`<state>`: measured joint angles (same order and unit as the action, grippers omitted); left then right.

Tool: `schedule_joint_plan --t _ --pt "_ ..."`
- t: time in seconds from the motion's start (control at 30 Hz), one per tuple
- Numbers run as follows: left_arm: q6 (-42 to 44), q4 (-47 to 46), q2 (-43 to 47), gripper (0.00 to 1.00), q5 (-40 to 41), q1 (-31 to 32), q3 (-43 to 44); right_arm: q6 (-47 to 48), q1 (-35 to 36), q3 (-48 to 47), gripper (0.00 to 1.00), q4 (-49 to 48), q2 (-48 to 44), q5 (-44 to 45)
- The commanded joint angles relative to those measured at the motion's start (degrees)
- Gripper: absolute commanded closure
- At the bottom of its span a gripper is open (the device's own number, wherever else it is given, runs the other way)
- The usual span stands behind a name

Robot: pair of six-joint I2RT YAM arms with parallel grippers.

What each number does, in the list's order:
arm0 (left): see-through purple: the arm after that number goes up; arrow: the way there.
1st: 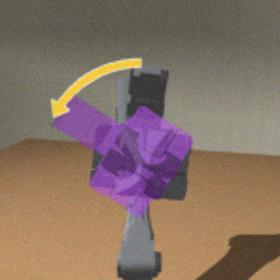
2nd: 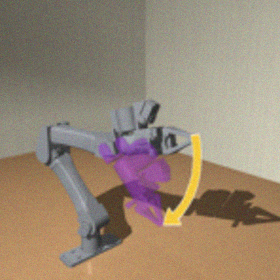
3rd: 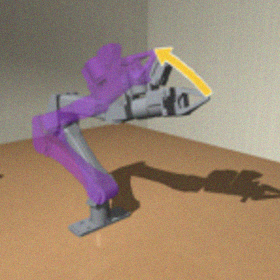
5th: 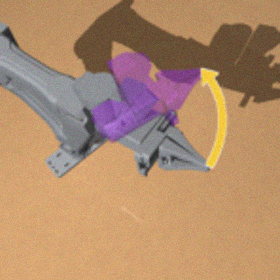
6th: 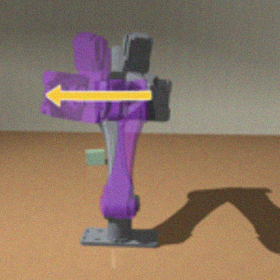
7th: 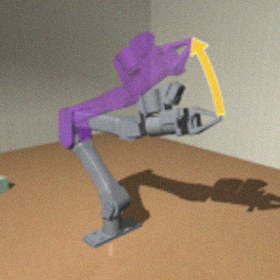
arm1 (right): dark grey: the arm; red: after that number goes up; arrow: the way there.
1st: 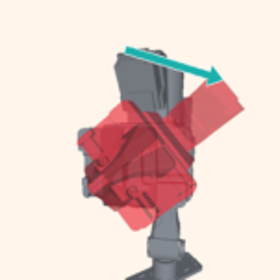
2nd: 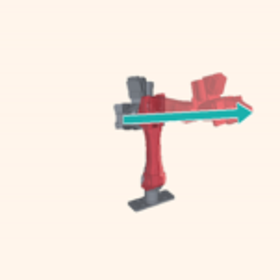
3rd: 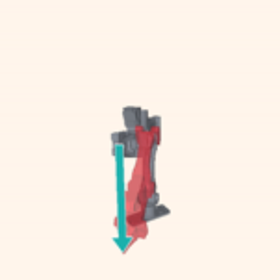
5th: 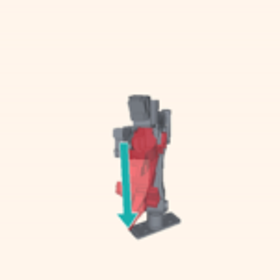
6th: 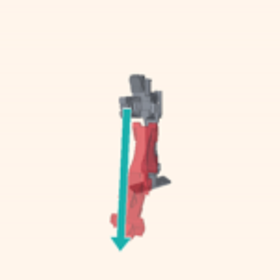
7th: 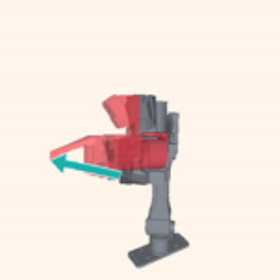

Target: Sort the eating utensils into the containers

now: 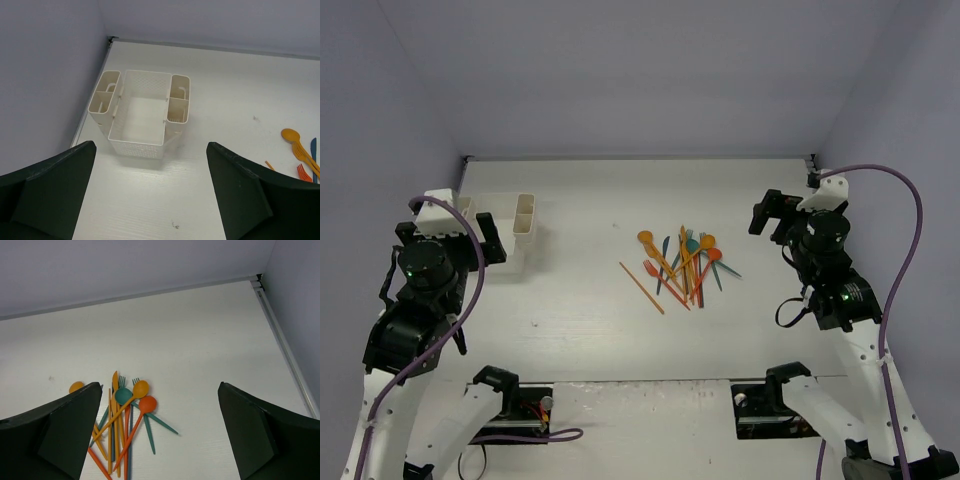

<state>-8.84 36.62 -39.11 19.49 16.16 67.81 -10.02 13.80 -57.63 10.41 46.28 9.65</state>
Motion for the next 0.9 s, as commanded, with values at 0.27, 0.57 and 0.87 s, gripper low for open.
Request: schedule_joint_plan --t 0.27,0.57,0.87 --pt "-2.6 -2.4 -1.4 0.09 -4.3 0.2 0.0 -15.9 -0.2 4.0 0.0 -4.7 6.5 -4.6" --pt "-3.2 -2.4 -1.5 0.09 -6.2 0.2 -1.0 -28.3 3.9 10.3 0.0 -1.2 12.9 2.2" --pt "-4.8 -1.9 -3.7 0.09 -6.7 0.2 -1.4 -38.4 8.7 11.7 0.12 0.1 24.9 6.5"
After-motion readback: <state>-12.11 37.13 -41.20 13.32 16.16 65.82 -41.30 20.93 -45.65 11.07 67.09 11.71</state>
